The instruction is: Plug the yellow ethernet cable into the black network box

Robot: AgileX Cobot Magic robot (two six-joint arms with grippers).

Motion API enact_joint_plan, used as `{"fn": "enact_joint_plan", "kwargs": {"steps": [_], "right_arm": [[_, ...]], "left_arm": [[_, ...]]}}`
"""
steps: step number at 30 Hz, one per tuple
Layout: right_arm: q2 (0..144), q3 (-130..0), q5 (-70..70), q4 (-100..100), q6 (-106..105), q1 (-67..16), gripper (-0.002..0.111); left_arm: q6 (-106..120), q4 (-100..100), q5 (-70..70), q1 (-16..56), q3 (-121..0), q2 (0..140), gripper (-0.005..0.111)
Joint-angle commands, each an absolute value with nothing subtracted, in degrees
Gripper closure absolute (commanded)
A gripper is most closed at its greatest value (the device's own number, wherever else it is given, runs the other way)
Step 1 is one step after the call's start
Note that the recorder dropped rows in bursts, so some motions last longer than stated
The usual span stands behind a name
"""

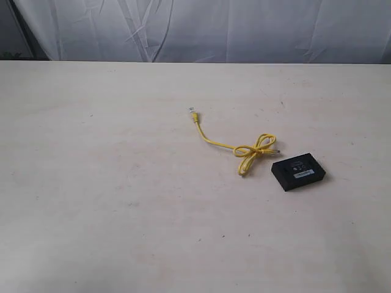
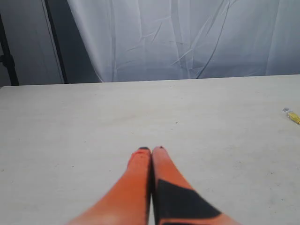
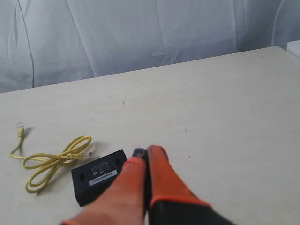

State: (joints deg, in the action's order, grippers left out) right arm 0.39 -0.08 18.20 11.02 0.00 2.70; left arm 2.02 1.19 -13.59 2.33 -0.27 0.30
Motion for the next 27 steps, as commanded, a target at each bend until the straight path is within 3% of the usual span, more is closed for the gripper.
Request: {"fn": "enact_joint_plan", "kwargs": {"steps": [1,11,21,27], "right_arm": [[0.0,0.0,17.5,11.1,0.0,2.9,0.109],[0.0,0.0,16.8,10.4,0.0,2.9,0.109],[0.0,0.0,-5.6,34.8,0.0,2.9,0.109],[0.0,-3.9,-5.1,36.7,0.0,2.7,0.109]], "left_arm": [[1.7,1.1,-13.3,2.2,0.0,0.0,0.106],[1.7,1.1,-13.3,2.2,0.0,0.0,0.106],[1.7,1.1,-13.3,2.2,0.0,0.0,0.106],[1.7,1.1,-13.3,2.2,0.0,0.0,0.106]]}}
